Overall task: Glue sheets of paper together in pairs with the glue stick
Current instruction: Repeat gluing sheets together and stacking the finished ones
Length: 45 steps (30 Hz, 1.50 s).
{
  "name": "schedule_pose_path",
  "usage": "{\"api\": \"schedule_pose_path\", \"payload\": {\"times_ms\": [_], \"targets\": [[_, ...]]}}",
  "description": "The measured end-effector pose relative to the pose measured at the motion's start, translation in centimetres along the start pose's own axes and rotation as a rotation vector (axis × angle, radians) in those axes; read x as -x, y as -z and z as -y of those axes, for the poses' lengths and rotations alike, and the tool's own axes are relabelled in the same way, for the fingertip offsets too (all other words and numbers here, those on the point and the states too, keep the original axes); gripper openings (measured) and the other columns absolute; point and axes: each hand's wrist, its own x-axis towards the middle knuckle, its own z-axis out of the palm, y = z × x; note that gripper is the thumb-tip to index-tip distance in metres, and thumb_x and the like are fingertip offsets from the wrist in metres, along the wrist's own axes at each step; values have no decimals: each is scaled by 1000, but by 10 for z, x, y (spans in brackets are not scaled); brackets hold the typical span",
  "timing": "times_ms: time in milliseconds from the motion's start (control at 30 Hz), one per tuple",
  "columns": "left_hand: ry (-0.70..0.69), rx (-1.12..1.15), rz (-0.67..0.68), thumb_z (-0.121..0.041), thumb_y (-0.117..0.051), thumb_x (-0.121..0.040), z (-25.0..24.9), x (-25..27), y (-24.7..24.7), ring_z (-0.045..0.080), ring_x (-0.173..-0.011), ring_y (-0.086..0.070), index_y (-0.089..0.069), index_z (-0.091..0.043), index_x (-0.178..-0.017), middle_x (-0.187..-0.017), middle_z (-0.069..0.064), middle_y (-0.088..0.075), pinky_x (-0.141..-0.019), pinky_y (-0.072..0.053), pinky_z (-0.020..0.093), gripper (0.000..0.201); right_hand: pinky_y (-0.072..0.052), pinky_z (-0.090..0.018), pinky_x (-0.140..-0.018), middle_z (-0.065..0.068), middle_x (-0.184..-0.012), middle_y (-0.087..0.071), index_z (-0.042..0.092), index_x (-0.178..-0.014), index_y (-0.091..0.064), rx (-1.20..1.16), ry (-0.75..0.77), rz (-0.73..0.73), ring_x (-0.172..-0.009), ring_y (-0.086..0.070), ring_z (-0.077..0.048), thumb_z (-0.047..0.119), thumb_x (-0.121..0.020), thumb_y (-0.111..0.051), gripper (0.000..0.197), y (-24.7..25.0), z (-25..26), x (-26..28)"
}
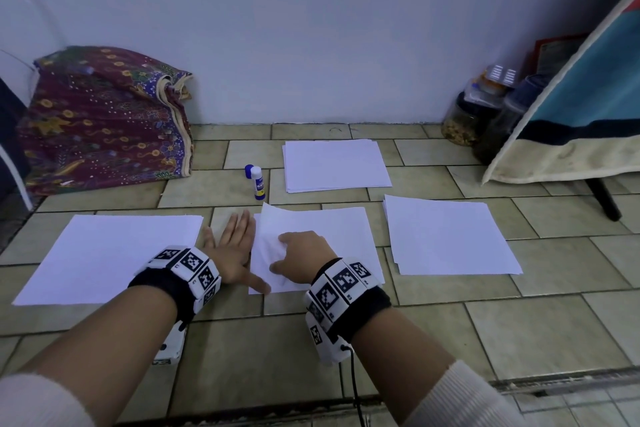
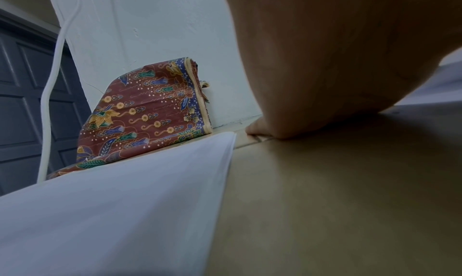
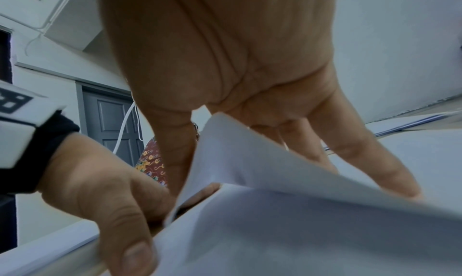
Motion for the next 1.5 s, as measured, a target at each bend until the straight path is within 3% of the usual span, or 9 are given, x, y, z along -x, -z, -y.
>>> {"api": "schedule_pose_path", "payload": {"times_ms": [133,333,533,700,800,933,1300,1400,1500], "targets": [[1,-6,14,-58,-66,-78,-1,0,1,23,-139,35,32,-7,-143,-150,8,40,-110,12,61,128,-24,-41,-112,-9,-141,-46,13,-140,-42,70,5,42,-132,-37,-26,46,-89,-57,63,-1,2,-2],[-30,0,37,-55,-75,-71,5,3,4,17,-136,37,35,-10,-142,-150,4,40,-112,11,60,139,-14,-49,-116,-18,-148,-36,9,-145,-35,112,-35,106,-140,-25,-30,59,-93,-37,72,-8,5,-8],[-70,168,37,-41,-68,-82,10,3,9,16,-142,29,29,-9,-145,-154,2,33,-115,13,51,120,-17,-47,-115,-17,-149,-33,13,-146,-32,135,-75,125,-140,-24,-30,28,-97,-44,52,-12,4,-13],[-37,524,-47,-43,-47,-72,14,-2,12,12,-147,13,9,-17,-152,-159,-4,17,-116,13,43,102,-39,-57,-101,-17,-140,-36,23,-142,-33,35,-138,131,-133,-27,-40,16,-88,-57,59,-11,5,-10],[-21,420,-93,-51,-53,-91,12,-6,9,15,-148,9,13,-20,-152,-156,-6,27,-117,8,47,95,-41,-57,-97,-14,-131,-42,24,-138,-35,61,-153,118,-126,-35,-39,18,-86,-61,58,-8,6,-7],[-58,213,-93,-68,-53,-81,8,-8,9,18,-148,11,22,-22,-150,-150,-12,39,-115,-2,58,112,-32,-63,-101,-11,-129,-48,22,-136,-37,166,-155,120,-123,-43,-37,23,-85,-65,58,-2,11,-6],[59,-143,-28,-68,-64,-74,-7,-1,17,20,-147,16,14,-13,-152,-159,-4,20,-116,-15,57,123,-35,-52,-103,-12,-126,-53,11,-132,-36,347,-76,51,-118,-50,-35,17,-88,-58,50,1,22,-2],[86,-226,-16,-72,-67,-67,-10,-4,18,21,-147,17,16,-11,-151,-159,-2,19,-115,-16,57,133,-25,-57,-109,-18,-137,-45,9,-138,-31,395,-111,14,-129,-39,-39,19,-91,-50,51,-1,27,-10],[80,-224,-27,-71,-70,-63,-8,-3,16,21,-147,17,17,-14,-151,-160,-3,18,-115,-18,58,136,-10,-61,-113,-9,-158,-10,14,-150,-10,273,13,43,-146,-7,-30,15,-94,-50,69,0,24,-27]]}}
